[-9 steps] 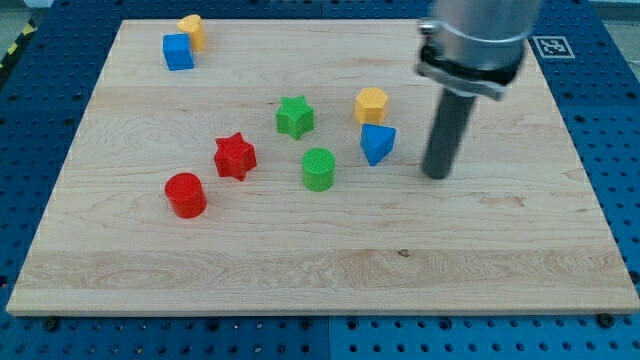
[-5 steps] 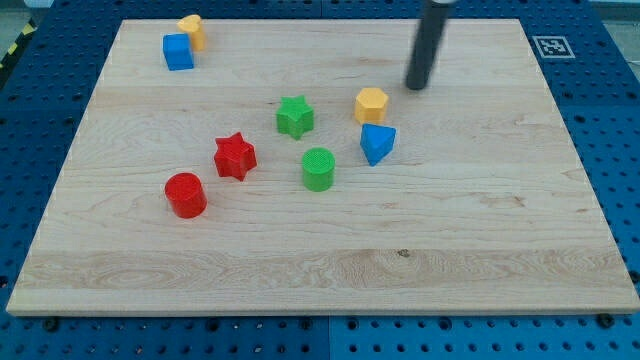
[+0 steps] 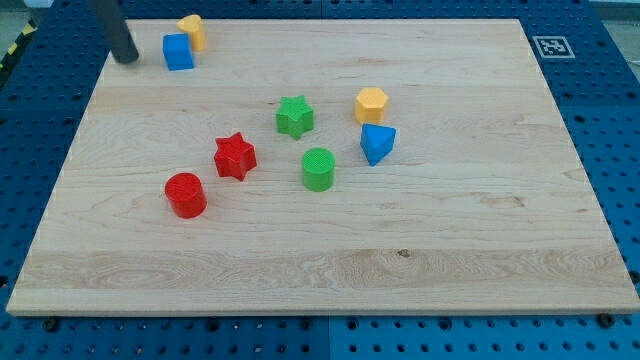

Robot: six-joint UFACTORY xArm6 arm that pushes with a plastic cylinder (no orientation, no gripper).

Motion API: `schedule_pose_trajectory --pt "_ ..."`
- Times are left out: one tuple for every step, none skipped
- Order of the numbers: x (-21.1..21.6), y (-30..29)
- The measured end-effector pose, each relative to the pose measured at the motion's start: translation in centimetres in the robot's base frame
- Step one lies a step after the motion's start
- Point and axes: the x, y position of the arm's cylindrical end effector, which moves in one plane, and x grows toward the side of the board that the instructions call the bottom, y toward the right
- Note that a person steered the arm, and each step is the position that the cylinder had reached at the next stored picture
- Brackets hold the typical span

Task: Push the blue cube towards top center

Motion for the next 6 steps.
schedule_pose_trajectory --pt "-1.9 0.1" --pt "-1.9 1.7" --pt "-0.4 3.4" --pt "3.0 4.8" --pt "5.1 8.6" --pt "5.2 10.1"
